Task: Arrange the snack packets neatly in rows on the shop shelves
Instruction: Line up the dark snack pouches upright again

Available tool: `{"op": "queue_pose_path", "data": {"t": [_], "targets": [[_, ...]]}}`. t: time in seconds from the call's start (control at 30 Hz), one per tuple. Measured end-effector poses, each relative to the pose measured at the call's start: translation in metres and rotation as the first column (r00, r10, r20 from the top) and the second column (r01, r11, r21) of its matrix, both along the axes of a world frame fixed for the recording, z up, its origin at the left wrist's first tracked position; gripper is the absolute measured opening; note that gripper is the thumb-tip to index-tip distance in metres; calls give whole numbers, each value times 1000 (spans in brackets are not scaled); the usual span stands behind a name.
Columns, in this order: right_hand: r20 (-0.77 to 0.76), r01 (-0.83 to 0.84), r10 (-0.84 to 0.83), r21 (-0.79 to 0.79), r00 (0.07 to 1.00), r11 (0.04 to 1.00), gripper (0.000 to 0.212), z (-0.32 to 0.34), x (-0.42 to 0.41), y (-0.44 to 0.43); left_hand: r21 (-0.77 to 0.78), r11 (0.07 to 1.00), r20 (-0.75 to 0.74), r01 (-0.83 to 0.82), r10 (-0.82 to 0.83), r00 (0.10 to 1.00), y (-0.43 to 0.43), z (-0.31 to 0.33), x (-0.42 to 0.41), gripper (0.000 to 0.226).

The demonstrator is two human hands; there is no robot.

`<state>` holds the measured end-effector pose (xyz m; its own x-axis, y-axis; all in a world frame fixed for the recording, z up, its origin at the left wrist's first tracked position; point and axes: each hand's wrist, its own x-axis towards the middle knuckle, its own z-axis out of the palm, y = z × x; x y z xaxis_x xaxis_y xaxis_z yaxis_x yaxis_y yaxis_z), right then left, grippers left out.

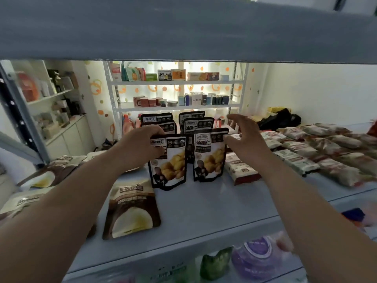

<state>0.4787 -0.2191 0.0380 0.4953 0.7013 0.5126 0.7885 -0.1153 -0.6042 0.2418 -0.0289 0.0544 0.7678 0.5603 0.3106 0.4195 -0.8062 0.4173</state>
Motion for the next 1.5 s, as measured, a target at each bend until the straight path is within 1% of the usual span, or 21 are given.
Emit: {"op": "queue_pose_path", "data": {"t": [0.07,0.1,0.2,0.3,0.4,0.47,0.53,0.57,0.6,0.67,0.7,0.77,0.8,0.87,0.93,1.0,1.07,1.23,1.37,1.43,1.5], "targets": [[-97,-90,86,-38,992,995,36,2,9,3,-14,1000,-3,-16,16,1000,-3,0,2,33],[-103,-110,104,-55,989,992,29,2,13,4,-21,1000,17,-12,12,1000,-4,-1,3,33],[-41,-124,121,-74,992,990,17,1,23,9,-7,1000,52,-11,12,999,-9,1,8,31],[-14,-177,177,-73,984,981,15,3,31,15,7,999,47,-39,39,998,-17,4,12,31],[2,-237,239,-100,971,966,15,4,39,19,-37,998,46,-42,43,998,-24,8,8,24],[-4,-267,268,-105,963,958,13,6,44,20,-85,995,133,-56,67,989,-25,15,3,13],[-54,-290,288,-35,956,956,14,14,48,25,-112,987,306,-114,144,941,-17,25,-2,7],[-73,-288,289,15,955,957,16,19,51,30,-90,982,365,-166,187,912,-11,31,-4,6],[-83,-279,283,59,956,959,17,26,54,37,-38,974,374,-225,222,900,-2,36,-5,7],[-88,-267,275,92,957,959,18,38,61,53,53,957,271,-285,261,927,13,43,-4,17],[-74,-271,275,62,959,961,18,44,65,62,62,957,192,-282,266,945,21,44,-2,26],[-6,-288,289,-96,957,953,24,49,70,78,47,965,53,-258,255,965,31,42,5,35],[35,-297,309,-199,950,934,29,50,72,85,47,968,8,-246,246,969,34,40,9,36],[102,-301,359,-365,928,881,33,52,73,96,64,971,-22,-230,232,972,39,38,16,30],[166,-285,388,-438,906,853,29,54,74,104,86,972,-13,-221,223,975,44,37,22,22],[222,-245,376,-456,900,855,25,55,75,108,106,971,-9,-216,218,976,48,35,27,17],[245,-228,369,-461,897,858,24,56,76,110,116,971,1,-209,210,978,49,33,31,16],[227,-257,386,-445,894,858,23,54,80,111,124,974,12,-190,190,982,51,33,36,16],[218,-279,418,-474,882,835,18,56,83,116,81,985,-45,-154,158,986,56,34,40,11],[185,-319,424,-419,887,850,18,57,84,118,4,991,-54,-136,136,989,58,39,39,8],[198,-310,368,-274,908,911,29,58,88,123,-35,985,50,-168,170,984,65,47,36,19]]}}
